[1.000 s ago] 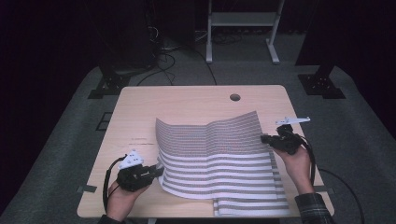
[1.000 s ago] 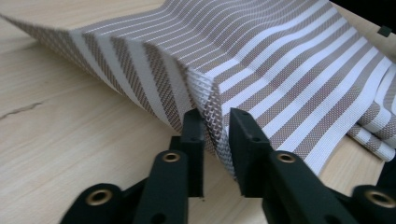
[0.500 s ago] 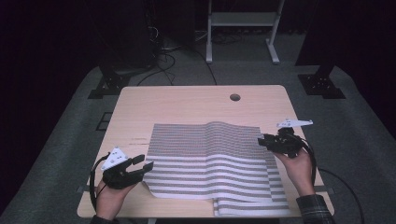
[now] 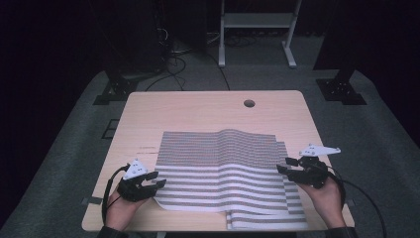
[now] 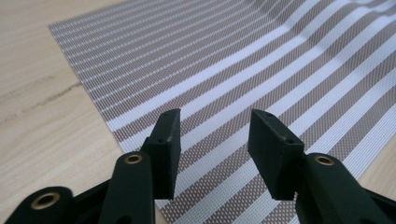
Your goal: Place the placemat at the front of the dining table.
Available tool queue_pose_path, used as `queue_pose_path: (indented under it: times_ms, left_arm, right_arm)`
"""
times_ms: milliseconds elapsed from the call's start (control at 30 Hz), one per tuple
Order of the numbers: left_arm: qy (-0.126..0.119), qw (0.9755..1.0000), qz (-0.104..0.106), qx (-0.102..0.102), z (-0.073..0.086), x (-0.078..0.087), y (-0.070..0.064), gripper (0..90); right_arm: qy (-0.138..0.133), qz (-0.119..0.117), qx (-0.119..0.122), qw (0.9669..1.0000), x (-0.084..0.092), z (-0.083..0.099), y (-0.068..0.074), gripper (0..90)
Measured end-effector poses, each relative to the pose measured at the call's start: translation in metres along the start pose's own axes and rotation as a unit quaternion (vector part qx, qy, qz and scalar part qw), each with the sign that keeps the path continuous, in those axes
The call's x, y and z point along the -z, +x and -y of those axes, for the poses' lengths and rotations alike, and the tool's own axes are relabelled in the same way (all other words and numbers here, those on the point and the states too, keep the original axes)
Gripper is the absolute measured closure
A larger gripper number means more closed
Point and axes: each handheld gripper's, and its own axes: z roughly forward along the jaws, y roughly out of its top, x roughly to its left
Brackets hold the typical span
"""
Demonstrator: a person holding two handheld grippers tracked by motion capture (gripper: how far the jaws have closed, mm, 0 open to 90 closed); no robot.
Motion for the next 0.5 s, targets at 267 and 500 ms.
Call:
queue_pose_path:
  times_ms: [267, 500]
  left_arm:
    - [0.043, 0.999, -0.003, -0.015, 0.005, -0.014, -0.002, 31.6]
    - [0.062, 0.998, 0.01, -0.012, 0.007, -0.022, -0.002, 18.2]
  right_arm:
    - [0.022, -0.007, 0.019, 0.9995, 0.005, 0.024, 0.021, 43.9]
    - [0.036, -0.013, 0.032, 0.9988, 0.01, 0.047, 0.037, 39.9]
